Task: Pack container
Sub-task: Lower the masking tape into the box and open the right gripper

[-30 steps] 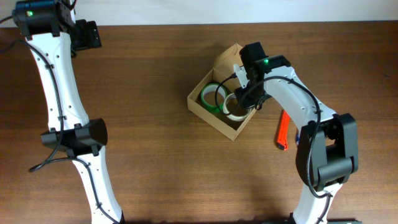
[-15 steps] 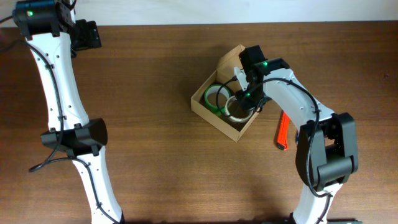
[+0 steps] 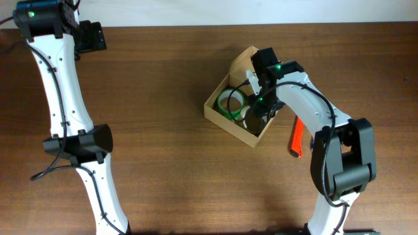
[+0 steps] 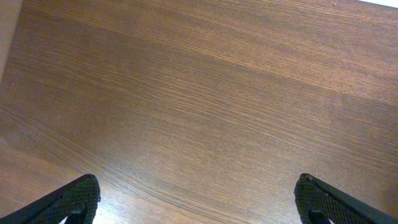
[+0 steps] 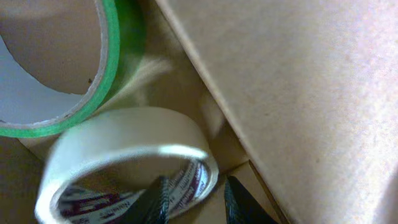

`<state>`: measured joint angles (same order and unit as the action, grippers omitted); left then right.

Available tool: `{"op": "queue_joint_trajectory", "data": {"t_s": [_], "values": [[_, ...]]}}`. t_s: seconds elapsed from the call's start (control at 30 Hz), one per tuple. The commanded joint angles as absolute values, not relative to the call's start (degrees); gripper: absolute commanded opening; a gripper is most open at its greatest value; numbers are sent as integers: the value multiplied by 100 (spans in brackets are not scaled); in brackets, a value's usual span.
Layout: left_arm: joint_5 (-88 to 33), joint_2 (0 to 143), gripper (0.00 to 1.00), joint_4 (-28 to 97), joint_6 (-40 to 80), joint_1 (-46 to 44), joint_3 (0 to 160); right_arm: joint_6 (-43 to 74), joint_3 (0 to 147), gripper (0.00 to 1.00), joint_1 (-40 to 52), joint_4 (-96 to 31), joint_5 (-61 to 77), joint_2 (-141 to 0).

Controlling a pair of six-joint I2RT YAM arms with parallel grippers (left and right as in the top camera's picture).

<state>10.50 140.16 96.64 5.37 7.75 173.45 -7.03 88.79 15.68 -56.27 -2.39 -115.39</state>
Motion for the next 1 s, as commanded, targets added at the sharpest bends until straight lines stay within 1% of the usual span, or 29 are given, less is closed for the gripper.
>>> {"op": "queue_joint_trajectory", "data": {"t_s": [0.0,0.37,0.53,0.8,0.83,0.87,0.9,0.93,0.97], "values": [[1009,13970,100,9666,506,779,17323,-652,8827,31,1573,-5621,-355,-11568],[1009,13970,100,9666,506,779,17323,-652,8836,31,1577,-5627,-333,-11568],[1009,13970,100,9666,506,779,17323,-655,8943,31,1579,-5645,-60,-11566],[1011,13970,100,9666,506,779,17323,-659,9574,31,1892,-5937,-51,-11555],[1011,13970,100,9666,506,779,17323,-659,9644,29,1929,-5964,-51,-11555],[1011,13970,100,9666,506,779,17323,-657,9695,23,1962,-5994,-54,-11555],[1011,13970,100,9666,506,779,17323,-657,9736,12,1990,-6025,-54,-11555],[1009,13970,100,9666,506,779,17323,-655,9756,4,2001,-6045,-67,-11555],[1009,13970,100,9666,506,779,17323,-655,9758,4,2021,-6051,-67,-11555]]}}
